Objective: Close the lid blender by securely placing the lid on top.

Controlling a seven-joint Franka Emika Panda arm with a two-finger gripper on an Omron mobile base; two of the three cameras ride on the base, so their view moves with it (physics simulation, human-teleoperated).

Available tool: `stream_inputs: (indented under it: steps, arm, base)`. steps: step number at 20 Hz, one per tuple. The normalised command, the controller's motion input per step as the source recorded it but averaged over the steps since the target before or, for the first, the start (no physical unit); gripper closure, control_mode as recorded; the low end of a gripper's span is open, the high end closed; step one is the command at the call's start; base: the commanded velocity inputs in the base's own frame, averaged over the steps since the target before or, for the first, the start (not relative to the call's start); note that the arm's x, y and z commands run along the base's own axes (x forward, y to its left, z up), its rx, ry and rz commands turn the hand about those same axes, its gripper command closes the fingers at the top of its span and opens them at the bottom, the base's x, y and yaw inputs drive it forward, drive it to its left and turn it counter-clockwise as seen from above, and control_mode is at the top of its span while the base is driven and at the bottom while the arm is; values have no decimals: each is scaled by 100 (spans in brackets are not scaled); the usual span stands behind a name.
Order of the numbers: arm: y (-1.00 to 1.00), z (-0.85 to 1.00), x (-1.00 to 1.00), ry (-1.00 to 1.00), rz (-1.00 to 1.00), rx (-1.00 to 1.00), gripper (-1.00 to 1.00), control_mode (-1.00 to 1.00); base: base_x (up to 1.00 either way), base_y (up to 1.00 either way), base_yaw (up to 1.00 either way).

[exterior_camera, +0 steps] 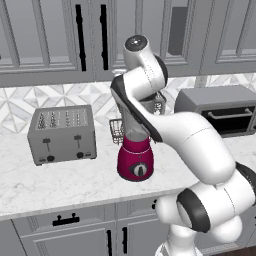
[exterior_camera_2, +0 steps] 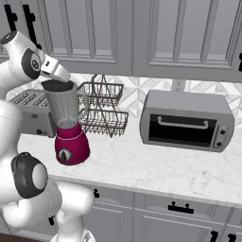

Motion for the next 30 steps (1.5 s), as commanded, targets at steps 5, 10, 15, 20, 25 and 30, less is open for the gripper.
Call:
stream_inputs:
  steps: [5, 10, 15, 20, 25, 30]
  arm:
    - [0, 0, 13, -7, -2, 0, 100, -100]
    - [0, 0, 6, -8, -1, 0, 100, -100]
    - [0, -6, 0, -2, -2, 0, 100, -100]
    - [0, 0, -1, 4, -4, 0, 100, -100]
    - [0, 0, -17, 9, -3, 0, 100, -100]
    - [0, -7, -13, 4, -2, 0, 100, -100]
  base:
    - [0, 0, 0]
    - [0, 0, 0]
    - [0, 0, 0]
    - [0, 0, 0]
    - [0, 0, 0]
    - [0, 0, 0]
